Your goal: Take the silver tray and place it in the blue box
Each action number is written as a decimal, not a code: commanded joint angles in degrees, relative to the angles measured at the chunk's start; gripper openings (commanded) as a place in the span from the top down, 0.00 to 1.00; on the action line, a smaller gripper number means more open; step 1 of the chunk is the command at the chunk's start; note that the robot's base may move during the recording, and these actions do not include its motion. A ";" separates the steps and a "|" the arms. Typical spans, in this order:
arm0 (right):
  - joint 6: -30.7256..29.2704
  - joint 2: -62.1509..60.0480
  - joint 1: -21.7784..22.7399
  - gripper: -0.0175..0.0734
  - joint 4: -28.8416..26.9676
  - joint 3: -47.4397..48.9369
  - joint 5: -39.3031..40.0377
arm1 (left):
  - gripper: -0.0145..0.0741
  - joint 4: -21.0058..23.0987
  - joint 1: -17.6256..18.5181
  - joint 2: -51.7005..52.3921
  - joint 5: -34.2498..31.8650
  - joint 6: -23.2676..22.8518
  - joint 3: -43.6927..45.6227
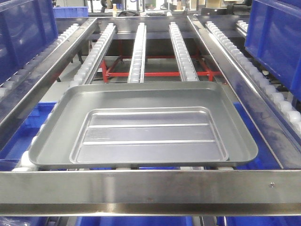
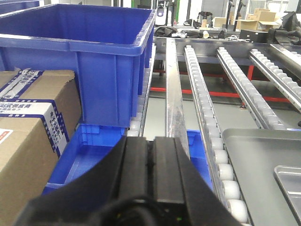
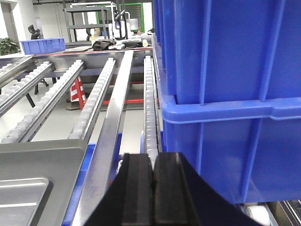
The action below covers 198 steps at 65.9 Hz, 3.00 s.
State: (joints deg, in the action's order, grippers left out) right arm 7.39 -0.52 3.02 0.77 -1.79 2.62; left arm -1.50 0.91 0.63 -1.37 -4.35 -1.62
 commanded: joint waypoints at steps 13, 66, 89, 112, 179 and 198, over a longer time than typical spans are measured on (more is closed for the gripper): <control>-0.54 -1.24 0.22 0.75 0.00 -0.11 4.96 | 0.95 0.36 -0.01 0.99 -4.65 0.12 0.06; -0.42 -1.11 0.15 0.75 0.00 2.24 3.34 | 0.95 2.07 0.25 0.99 -6.90 -0.39 2.51; -0.50 15.59 0.15 0.75 0.00 26.34 -27.48 | 0.95 2.58 0.25 -17.82 29.18 -0.39 32.01; -0.44 44.26 0.15 0.75 -1.13 34.04 -46.01 | 0.95 7.26 0.25 -44.93 39.18 -0.29 37.14; 22.80 91.97 -28.39 0.74 6.42 66.67 -44.71 | 0.95 -8.15 31.70 -89.84 35.35 -34.74 64.59; 22.73 98.20 -28.57 0.74 6.31 71.29 -43.85 | 0.95 -7.02 31.70 -93.65 35.10 -34.74 64.98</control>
State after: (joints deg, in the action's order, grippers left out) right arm 30.83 99.40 -25.54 6.87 67.49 -42.58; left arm -8.63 32.27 -94.80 35.60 -38.36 61.39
